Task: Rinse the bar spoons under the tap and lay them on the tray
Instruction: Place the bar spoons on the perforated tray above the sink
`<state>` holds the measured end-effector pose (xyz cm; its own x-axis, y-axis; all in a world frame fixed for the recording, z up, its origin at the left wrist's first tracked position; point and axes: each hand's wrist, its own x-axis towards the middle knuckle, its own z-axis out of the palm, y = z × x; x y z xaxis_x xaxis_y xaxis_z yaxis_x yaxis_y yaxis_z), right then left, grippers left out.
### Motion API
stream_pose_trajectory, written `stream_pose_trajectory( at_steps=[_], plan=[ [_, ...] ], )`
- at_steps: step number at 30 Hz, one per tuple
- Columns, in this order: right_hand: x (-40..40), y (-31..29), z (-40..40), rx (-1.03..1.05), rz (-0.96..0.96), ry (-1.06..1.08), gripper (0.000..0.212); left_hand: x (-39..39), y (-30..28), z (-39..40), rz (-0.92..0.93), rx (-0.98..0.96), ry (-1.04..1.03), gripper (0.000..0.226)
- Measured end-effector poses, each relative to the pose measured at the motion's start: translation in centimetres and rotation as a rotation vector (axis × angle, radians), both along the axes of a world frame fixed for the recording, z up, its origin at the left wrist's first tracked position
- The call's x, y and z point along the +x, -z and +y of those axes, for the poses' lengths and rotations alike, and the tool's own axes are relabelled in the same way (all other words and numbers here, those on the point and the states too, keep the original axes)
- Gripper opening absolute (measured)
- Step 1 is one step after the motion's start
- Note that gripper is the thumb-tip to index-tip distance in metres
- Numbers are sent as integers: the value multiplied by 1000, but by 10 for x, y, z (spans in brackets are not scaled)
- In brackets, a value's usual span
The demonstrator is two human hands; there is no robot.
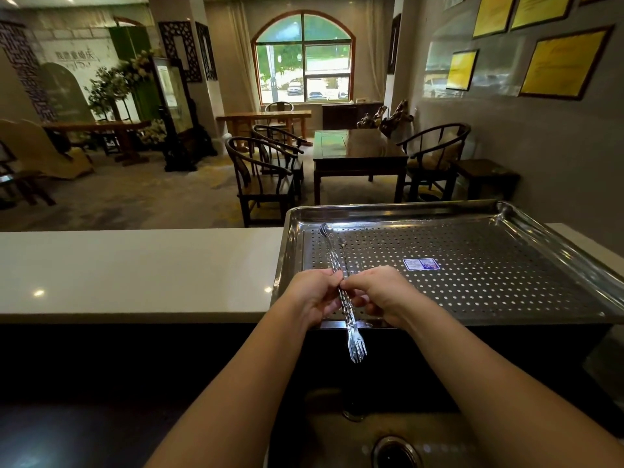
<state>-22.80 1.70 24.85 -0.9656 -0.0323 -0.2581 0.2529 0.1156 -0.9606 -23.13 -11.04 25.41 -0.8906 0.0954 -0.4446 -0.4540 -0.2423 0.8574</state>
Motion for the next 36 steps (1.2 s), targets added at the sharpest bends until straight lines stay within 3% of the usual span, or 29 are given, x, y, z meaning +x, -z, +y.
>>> stream_pose_trajectory(
  at_steps=[10,16,20,25,31,36],
  plan=[
    [-11,-3,9,-46,-31,190,20,-4,2,0,-20,20,-39,8],
    [-40,-7,30,269,5,294,9,-8,4,-1,-37,3,-66,11],
    [-49,8,37,547,-27,310,20,-8,5,0,-36,1,-62,11],
    [-58,8,34,715,-28,309,21,-7,4,1,-30,2,-55,19],
    [-61,7,36,766,-36,314,24,-5,4,0,-16,-4,-33,29],
    [-58,6,34,890,-14,309,24,-5,3,2,-2,-18,-27,24]
  ],
)
